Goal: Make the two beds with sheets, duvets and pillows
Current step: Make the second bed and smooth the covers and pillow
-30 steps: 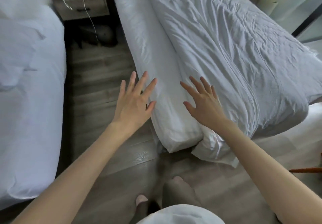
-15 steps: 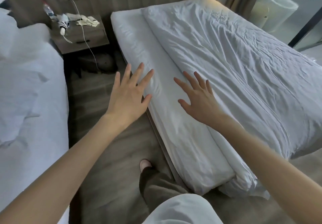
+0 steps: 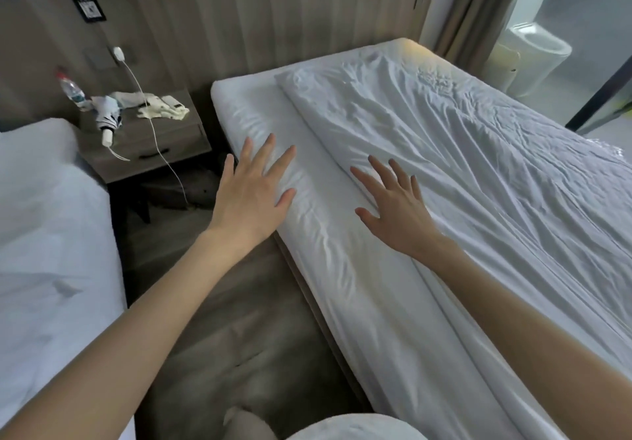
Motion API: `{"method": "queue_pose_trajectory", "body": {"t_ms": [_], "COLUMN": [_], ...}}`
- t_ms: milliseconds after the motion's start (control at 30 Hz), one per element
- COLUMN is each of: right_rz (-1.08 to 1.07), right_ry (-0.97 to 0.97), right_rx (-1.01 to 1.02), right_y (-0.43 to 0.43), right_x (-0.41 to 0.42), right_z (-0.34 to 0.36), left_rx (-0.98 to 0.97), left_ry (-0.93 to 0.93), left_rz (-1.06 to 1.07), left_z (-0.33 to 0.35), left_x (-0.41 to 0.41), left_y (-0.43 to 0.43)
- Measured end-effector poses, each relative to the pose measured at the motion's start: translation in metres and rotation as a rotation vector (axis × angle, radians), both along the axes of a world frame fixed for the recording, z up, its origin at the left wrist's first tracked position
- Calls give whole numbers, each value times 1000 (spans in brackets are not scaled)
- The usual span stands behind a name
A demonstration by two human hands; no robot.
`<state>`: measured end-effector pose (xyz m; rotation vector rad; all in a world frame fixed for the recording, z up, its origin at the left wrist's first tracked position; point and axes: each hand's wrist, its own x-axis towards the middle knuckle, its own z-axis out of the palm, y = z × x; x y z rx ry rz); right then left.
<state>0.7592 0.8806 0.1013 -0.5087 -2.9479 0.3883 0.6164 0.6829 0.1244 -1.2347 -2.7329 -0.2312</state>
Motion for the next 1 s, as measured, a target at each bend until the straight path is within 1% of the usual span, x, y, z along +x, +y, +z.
{"method": "queue_pose_trajectory", "body": {"t_ms": [167, 367, 567, 767, 900, 1000], "right_rz": [-75, -232, -362, -493, -551, -578], "right_ry": [4, 13, 16, 11, -1, -29], "right_rx": [22, 26, 28, 10, -39, -79], "right_y": [5, 3, 13, 67, 128, 182], "right_x": [-101, -227, -327, -412, -479, -529], "right_z": [-7, -15, -9, -26, -50, -63], "left_rx": [4, -41, -66, -77, -59, -57], "left_ry": [-3, 23, -27, -36, -55, -121], "left_rz": [-56, -205, -330, -443, -489, -466], "left_z": [-14, -21, -14, -28, -45, -54], "left_x": [-120, -276, -408, -513, -585, -637], "left_y": [11, 26, 70, 148, 216, 268]}}
